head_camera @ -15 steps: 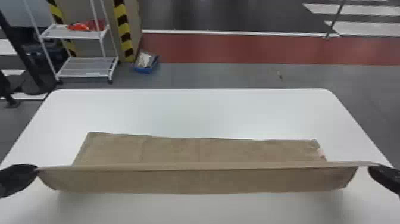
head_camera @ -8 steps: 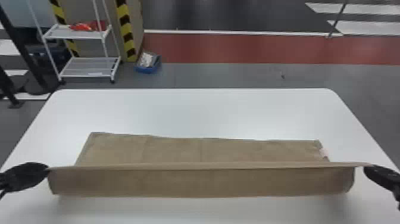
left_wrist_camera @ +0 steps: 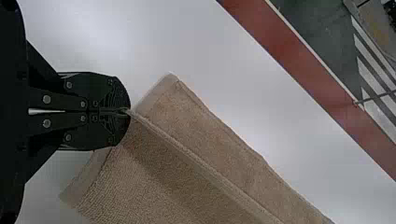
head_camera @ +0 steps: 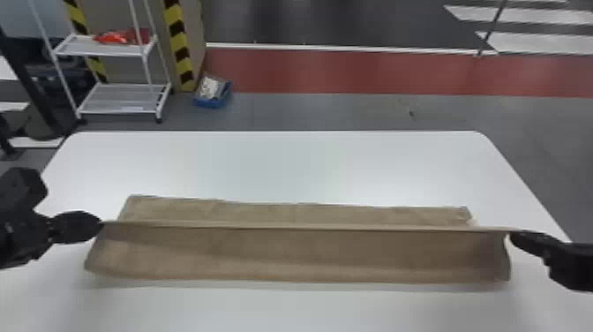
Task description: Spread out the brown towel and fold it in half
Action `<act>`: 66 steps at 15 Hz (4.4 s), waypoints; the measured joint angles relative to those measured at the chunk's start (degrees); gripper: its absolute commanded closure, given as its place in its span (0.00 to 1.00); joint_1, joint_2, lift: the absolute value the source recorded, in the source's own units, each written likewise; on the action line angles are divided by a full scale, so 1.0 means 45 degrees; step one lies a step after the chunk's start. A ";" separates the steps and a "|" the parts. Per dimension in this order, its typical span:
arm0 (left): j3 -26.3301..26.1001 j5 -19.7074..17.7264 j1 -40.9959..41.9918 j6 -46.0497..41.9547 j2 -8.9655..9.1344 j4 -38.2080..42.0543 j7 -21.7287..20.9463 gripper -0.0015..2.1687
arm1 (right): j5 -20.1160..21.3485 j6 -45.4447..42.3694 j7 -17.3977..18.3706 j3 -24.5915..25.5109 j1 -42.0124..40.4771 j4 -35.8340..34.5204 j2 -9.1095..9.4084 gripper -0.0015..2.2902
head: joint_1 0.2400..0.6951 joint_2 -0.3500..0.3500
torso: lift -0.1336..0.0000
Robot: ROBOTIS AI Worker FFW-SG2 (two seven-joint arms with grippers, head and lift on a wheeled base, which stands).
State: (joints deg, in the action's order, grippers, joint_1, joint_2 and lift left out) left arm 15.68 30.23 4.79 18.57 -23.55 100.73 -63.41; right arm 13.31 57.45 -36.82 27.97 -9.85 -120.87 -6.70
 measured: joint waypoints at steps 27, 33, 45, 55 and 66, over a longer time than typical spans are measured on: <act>-0.2787 0.1667 -0.4352 0.1021 0.0093 -0.3947 0.0675 0.70 | 0.1307 0.0509 0.0020 -0.1233 0.2816 0.3224 -0.0926 0.58 | 1.00 0.38 | 0.04; -0.2937 0.1740 -0.4536 0.1021 0.0030 -0.3963 0.0701 0.70 | 0.1561 0.0543 0.0019 -0.1700 0.3479 0.3233 -0.0810 0.58 | 1.00 0.41 | 0.04; -0.3077 0.1864 -0.4696 0.1040 0.0039 -0.3940 0.0787 0.70 | 0.2192 0.0511 0.0090 -0.2270 0.4442 0.4303 -0.0758 0.58 | 1.00 0.42 | 0.04; -0.3187 0.1831 -0.4201 0.0997 0.0166 -0.3811 0.2107 0.02 | 0.2483 0.0445 0.1321 -0.3008 0.4853 0.5210 -0.0648 0.10 | 1.00 0.43 | 0.04; -0.1726 0.0766 -0.3074 0.1098 0.0215 -0.1897 0.2637 0.02 | 0.2204 0.0583 0.1307 -0.2701 0.4558 0.4949 -0.0696 0.10 | 1.00 0.44 | 0.04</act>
State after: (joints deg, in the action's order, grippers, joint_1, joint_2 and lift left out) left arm 7.91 33.67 -9.04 23.51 -22.59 92.19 -51.55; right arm 23.23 60.08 -30.94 15.81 10.66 -98.60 -9.83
